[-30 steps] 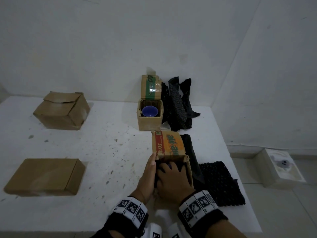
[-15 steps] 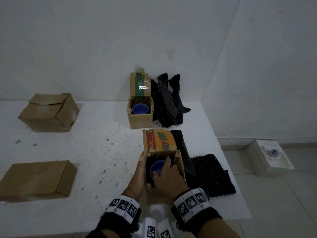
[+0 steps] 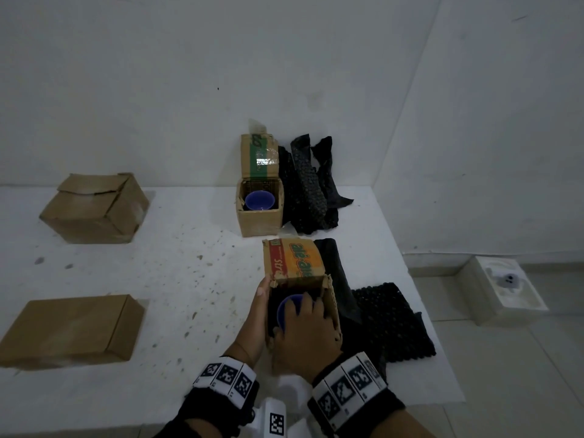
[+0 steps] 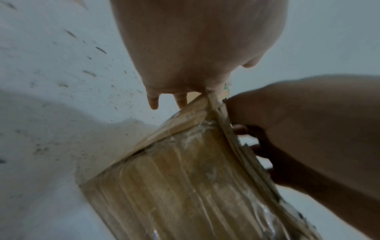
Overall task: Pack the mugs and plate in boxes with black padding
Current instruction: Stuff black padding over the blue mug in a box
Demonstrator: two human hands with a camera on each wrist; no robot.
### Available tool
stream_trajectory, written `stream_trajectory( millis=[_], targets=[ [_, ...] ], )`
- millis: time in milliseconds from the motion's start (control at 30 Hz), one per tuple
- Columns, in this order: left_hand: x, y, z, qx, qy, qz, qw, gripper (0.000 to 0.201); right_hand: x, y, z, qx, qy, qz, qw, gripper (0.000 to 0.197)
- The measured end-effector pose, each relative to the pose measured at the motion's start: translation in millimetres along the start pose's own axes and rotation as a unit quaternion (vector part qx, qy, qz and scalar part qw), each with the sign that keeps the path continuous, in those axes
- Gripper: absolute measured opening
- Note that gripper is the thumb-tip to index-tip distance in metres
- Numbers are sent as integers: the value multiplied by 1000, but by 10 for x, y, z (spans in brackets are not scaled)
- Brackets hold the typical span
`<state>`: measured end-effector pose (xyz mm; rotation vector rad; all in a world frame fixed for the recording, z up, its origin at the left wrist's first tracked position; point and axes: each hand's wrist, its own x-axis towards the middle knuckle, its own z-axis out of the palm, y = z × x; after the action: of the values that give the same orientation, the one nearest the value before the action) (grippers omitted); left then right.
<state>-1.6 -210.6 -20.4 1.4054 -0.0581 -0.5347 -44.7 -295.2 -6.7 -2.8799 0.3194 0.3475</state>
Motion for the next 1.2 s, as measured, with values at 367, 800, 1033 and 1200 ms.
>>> stream_trajectory(
  millis=[367,800,1033,1200],
  targets=[
    [19,83,48,24,16,-2,1000,46,279,273,-81,50,-18,-224,973,39],
    [373,345,956,573,11,210,792,36,330,1491,-168,236,91,104,962,40],
    [945,467,1252,682,-193,81,701,47,601,1493,22,133,2,102,986,38],
    [1147,443,1253,691,-210,16,692,59,750,1621,9,217,-31,72,973,22]
  ],
)
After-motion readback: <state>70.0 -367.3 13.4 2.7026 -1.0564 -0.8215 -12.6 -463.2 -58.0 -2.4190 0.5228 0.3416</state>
